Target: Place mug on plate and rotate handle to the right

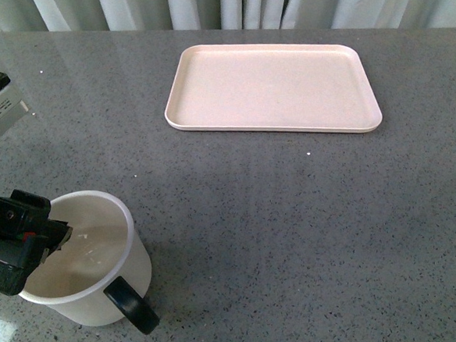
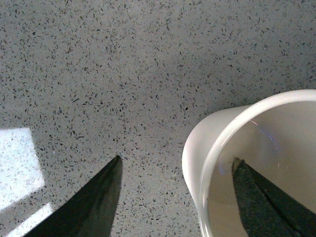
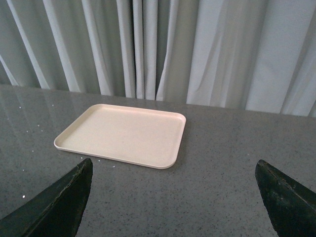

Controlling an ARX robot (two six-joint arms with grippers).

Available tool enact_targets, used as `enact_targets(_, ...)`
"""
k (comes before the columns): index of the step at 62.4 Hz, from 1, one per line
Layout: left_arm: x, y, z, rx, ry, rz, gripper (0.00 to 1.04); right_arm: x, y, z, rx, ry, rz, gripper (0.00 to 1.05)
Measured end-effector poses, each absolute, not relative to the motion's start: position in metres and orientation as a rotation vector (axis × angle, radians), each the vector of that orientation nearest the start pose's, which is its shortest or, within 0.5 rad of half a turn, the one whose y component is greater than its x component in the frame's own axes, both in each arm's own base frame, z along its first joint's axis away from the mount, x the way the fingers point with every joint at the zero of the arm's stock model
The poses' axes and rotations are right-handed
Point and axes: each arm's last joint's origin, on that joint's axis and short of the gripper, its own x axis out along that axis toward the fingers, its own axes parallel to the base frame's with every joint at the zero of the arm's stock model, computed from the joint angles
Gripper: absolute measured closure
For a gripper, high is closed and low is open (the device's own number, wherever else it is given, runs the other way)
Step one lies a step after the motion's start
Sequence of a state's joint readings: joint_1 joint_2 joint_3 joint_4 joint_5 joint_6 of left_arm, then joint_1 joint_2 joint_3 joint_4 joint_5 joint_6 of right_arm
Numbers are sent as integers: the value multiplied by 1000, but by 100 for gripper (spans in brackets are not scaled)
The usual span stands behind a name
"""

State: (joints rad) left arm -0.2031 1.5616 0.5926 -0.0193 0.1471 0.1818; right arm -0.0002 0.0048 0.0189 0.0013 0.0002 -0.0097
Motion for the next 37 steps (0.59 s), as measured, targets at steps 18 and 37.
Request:
enact_targets(18,253,-57,119,187,972,-427,94,97,0,170,-10,-15,0,9)
enact_targets(37,260,-60,151,154,943,-437,103,97,0,170,-10,-15,0,9)
